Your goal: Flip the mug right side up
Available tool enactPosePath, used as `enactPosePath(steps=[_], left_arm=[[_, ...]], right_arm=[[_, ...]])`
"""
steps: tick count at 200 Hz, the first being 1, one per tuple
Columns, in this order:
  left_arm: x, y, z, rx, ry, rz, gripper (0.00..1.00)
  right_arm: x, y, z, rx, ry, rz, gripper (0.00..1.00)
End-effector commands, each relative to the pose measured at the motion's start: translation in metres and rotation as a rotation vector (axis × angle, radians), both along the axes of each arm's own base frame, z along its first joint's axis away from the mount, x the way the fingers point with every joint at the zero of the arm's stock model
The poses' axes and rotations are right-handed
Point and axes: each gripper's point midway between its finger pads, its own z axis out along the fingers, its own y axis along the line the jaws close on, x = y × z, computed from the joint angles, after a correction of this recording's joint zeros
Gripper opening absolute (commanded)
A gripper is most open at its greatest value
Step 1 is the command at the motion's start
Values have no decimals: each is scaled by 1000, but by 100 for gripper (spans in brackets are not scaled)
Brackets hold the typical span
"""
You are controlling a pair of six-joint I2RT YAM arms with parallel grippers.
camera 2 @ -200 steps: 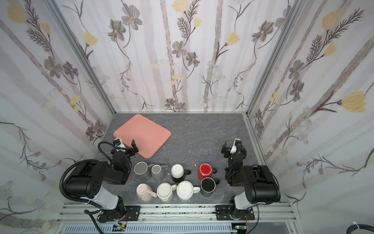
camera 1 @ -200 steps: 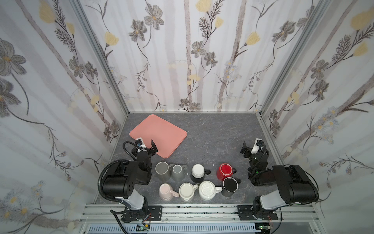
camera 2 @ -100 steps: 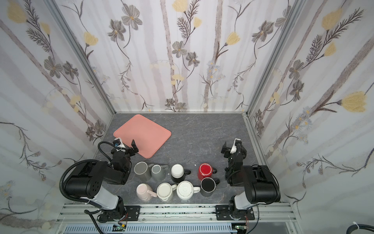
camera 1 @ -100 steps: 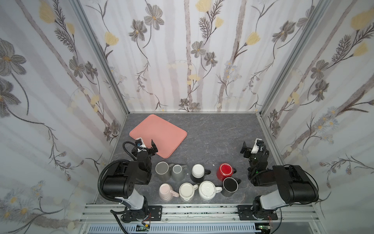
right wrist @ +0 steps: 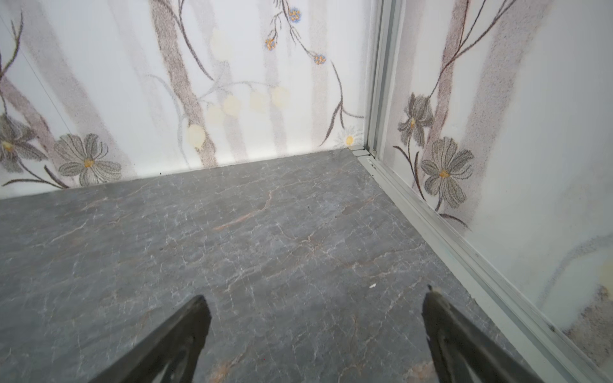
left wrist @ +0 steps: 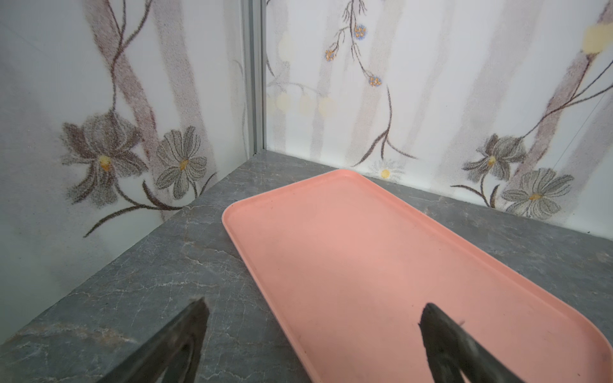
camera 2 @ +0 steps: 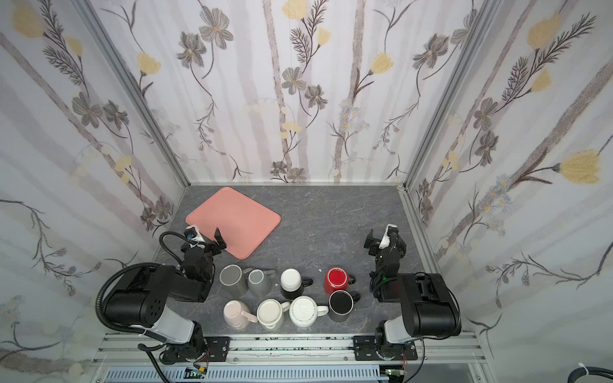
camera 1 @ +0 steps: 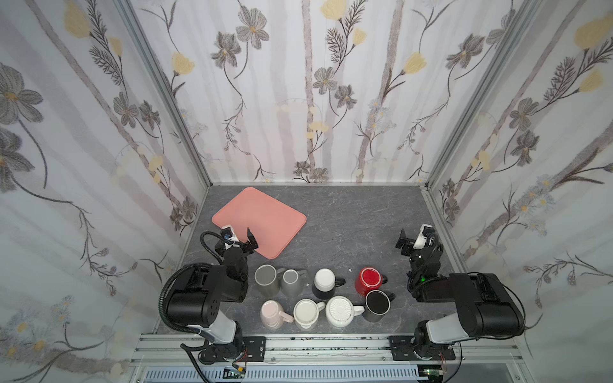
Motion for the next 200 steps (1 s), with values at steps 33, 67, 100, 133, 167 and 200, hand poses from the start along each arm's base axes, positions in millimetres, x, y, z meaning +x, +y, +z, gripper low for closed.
enactPosePath(steps=[33, 67, 100, 133, 167, 200], left_arm=[[-17, 2, 17, -11, -100, 5, 100], [-15, 8, 22, -19, -81, 47, 100], [4, 20, 54, -50, -41, 123, 100], [-22, 43, 116, -258, -264, 264, 100], [-49, 56, 138, -669, -404, 321, 100], [-66, 39, 148, -873, -507, 140, 100]], right_arm=[[16, -9, 17, 75, 134, -79, 100], [-1, -36, 26, 322, 102, -299, 100], [5, -15, 10, 658, 122, -137, 100], [10, 18, 9, 713, 214, 25, 100], [4, 66, 28, 573, 283, 202, 100], [-10, 96, 38, 525, 311, 296, 100]])
